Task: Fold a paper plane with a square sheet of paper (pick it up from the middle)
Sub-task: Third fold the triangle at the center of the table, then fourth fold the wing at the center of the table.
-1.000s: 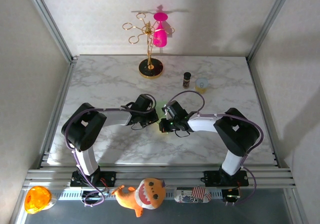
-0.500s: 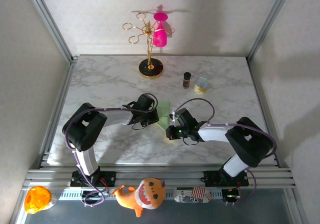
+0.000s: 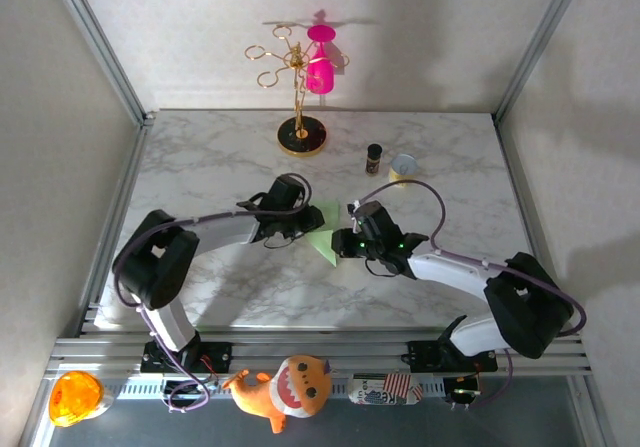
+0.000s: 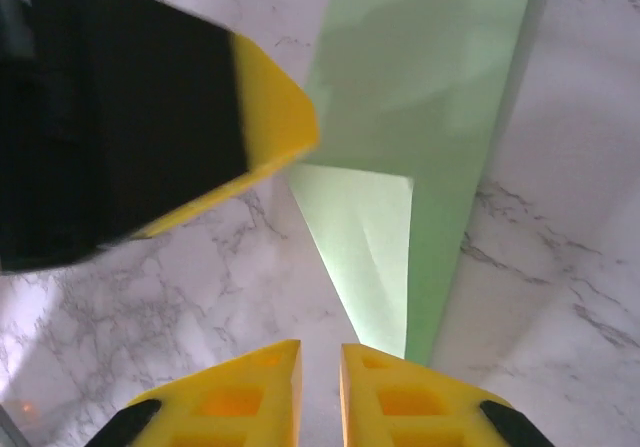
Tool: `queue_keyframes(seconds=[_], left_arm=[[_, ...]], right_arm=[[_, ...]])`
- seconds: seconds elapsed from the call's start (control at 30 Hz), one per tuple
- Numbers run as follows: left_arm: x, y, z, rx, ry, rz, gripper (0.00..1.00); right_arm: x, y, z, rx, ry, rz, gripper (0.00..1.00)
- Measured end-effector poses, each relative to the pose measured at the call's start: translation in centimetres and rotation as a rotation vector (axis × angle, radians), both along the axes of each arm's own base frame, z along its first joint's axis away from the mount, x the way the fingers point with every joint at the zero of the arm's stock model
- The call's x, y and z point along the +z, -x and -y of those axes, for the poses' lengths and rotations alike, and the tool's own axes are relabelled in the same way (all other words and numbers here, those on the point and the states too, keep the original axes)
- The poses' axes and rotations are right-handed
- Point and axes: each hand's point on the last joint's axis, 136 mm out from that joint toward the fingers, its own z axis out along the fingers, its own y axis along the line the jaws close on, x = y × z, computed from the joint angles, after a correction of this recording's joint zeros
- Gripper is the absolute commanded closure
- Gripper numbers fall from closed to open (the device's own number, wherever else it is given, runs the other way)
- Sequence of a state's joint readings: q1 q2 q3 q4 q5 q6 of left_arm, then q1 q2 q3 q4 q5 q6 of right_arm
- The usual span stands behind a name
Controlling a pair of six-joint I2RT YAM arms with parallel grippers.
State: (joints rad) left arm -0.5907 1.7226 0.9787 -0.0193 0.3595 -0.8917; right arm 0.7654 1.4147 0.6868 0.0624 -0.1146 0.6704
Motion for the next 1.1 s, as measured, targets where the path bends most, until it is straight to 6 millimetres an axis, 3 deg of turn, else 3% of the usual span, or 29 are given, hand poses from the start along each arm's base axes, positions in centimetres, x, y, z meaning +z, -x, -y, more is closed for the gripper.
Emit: queue_keyframes(seconds=[0.07,0.17,0.33,0.47,0.67,0.9,1.1], left_arm=[[2.0,-1.1,-1.3,0.048,0.037,0.042,0.60],[3.4,-1.7,-3.9,0.119,0.067,0.074,0.57],[1.6,-0.6,-6.3,0.179,0.066,0.033,0.56],[-0.3,0.9,-6.2,0.173,0.093,-0.028,0.56],[-1.6,1.4,-5.1,0.149,0.144,-0.079,0.60],[-3.8,2.3,-3.9,0.106,0.141,-0.140,0.64],[-4.4,2.1,-3.1,0.086,0.141,-0.158,0.70]], right_arm=[[-0.2,-0.7,-0.7,-0.006,0.005,-0.018,0.83],[-0.9,-1.2,-1.5,-0.009,0.012,-0.051,0.82],[-2.7,-1.7,-2.0,-0.017,0.048,-0.107,0.80],[-4.4,-2.0,-2.2,-0.029,0.085,-0.155,0.78],[-6.9,-1.6,-1.5,-0.064,0.148,-0.237,0.73],[-6.8,-1.8,-1.4,-0.081,0.140,-0.249,0.73],[-6.9,-1.9,-1.4,-0.084,0.141,-0.252,0.73]])
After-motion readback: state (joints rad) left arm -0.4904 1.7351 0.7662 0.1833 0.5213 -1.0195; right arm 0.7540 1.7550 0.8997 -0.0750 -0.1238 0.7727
